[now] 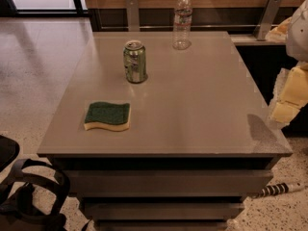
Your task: Pick sponge
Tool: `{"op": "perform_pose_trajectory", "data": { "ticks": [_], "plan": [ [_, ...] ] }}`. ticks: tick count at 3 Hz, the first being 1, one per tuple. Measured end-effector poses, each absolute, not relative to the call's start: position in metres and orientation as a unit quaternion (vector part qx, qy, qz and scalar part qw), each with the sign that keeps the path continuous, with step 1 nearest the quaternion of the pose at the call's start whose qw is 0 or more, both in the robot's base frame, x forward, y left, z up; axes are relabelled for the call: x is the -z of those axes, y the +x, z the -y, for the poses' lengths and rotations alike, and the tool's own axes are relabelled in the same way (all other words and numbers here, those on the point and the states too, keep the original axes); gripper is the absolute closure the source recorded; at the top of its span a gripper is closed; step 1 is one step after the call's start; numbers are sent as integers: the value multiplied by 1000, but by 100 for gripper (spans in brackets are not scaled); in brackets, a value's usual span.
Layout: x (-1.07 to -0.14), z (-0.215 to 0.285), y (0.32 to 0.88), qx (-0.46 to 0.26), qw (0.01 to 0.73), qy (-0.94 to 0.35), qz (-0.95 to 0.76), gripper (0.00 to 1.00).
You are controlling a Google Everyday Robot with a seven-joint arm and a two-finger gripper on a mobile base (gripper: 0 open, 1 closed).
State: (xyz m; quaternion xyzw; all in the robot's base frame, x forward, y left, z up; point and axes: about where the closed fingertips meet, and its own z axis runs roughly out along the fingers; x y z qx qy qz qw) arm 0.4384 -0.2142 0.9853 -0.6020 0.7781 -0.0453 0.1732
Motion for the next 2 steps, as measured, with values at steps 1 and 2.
{"op": "perform_pose_trajectory", "data": {
  "ticks": [1, 2],
  "plan": [
    [-985, 214, 438, 45, 173, -602, -778, 0],
    [-981, 207, 444, 5, 199, -617, -761, 0]
  ]
}}
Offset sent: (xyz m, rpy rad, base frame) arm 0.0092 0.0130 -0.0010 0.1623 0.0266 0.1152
